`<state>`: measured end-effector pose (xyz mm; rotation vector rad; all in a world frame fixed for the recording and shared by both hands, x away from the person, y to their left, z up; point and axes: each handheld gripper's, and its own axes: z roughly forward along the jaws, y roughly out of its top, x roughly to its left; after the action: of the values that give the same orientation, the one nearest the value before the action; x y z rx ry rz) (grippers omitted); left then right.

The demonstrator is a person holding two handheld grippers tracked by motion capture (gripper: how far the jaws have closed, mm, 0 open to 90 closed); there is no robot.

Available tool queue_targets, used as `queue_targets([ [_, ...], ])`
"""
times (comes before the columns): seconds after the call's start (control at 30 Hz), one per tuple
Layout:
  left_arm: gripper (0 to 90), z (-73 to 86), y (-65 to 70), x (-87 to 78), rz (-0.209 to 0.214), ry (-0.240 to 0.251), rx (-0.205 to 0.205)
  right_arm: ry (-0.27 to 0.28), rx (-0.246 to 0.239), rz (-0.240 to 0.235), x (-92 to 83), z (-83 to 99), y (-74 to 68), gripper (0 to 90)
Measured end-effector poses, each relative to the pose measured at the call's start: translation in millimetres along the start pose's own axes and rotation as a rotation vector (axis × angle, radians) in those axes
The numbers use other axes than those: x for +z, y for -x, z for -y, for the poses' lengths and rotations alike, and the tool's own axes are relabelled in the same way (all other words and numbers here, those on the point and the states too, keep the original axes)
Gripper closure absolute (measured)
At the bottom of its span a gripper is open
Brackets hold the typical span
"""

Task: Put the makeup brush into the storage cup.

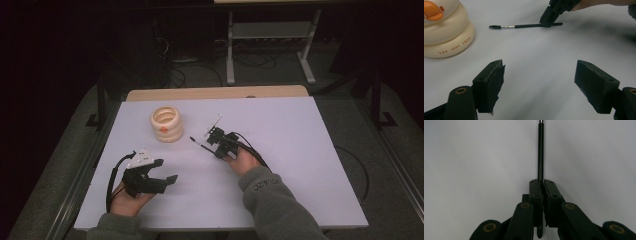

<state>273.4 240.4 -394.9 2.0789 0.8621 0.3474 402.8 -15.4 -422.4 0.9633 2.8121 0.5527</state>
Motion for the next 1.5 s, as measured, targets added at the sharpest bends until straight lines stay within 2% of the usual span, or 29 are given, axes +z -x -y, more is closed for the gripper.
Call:
queue_targets([
  [0.13, 23.1, 0.5, -0.3, 0.9, 0.003, -0.005, -0.001, 0.005, 0.032, -0.025, -0.3, 0.6, 3.5, 85.1],
  [0.3, 23.1, 0.7, -1.3, 2.3, 0.004, -0.005, 0.0, 0.007, 0.019, -0.017, -3.2, 2.2, 4.6, 85.2],
  [0.33, 23.1, 0.5, -2.4, 2.0, 0.004, -0.015, 0.009, 0.015, 0.023, -0.027, -5.4, 2.8, 5.7, 85.2],
  [0.53, 23.2, -0.6, -1.6, 4.2, 0.003, -0.004, 0.003, 0.067, 0.022, -0.037, -21.6, 6.7, 8.1, 85.2],
  [0.63, 23.2, -2.1, -0.3, 5.9, 0.011, -0.002, -0.002, 0.098, 0.01, -0.044, -30.6, 13.1, 6.8, 85.2],
  [0.67, 23.2, -3.0, -0.8, 6.1, 0.013, -0.011, 0.012, 0.108, 0.006, -0.047, -33.6, 16.0, 6.2, 85.2],
  [0.7, 23.2, -3.9, 0.6, 7.9, 0.02, 0.0, -0.002, 0.119, 0.001, -0.047, -36.2, 19.3, 5.8, 85.2],
  [0.77, 23.3, -6.6, 1.1, 9.7, 0.024, -0.007, 0.01, 0.137, -0.004, -0.056, -42.0, 26.8, 5.5, 85.1],
  [0.8, 23.4, -8.2, 1.8, 11.6, 0.031, 0.001, 0.003, 0.169, -0.004, -0.073, -48.1, 35.0, 5.1, 85.1],
  [0.87, 23.4, -12.4, 3.9, 13.0, 0.062, 0.019, -0.011, 0.183, 0.002, -0.082, -51.6, 39.0, 4.1, 85.1],
  [1.03, 24.7, -28.3, 14.1, 10.8, 0.087, 0.052, 0.015, 0.243, -0.012, -0.087, -71.2, 59.7, -3.0, 85.1],
  [1.07, 25.7, -31.7, 15.0, 12.6, 0.092, 0.055, 0.008, 0.261, -0.002, -0.102, -75.0, 63.9, -4.1, 85.1],
  [1.23, 26.1, -42.4, 18.6, 29.1, 0.132, 0.033, -0.015, 0.312, -0.001, -0.115, -85.8, 82.5, -11.5, 85.1],
  [1.3, 26.1, -43.2, 22.9, 33.0, 0.144, 0.028, -0.008, 0.327, -0.002, -0.12, -87.1, 89.6, -13.8, 85.1],
  [1.37, 28.0, -42.8, 26.4, 35.4, 0.161, 0.018, 0.009, 0.352, 0.011, -0.131, -87.1, 96.0, -14.0, 85.1],
  [1.43, 29.8, -39.9, 30.2, 37.8, 0.183, 0.012, -0.001, 0.368, 0.03, -0.155, -85.5, 101.3, -13.7, 85.1],
  [1.5, 32.9, -35.0, 32.8, 41.9, 0.213, -0.002, -0.005, 0.378, 0.03, -0.157, -83.3, 104.2, -15.4, 85.1],
])
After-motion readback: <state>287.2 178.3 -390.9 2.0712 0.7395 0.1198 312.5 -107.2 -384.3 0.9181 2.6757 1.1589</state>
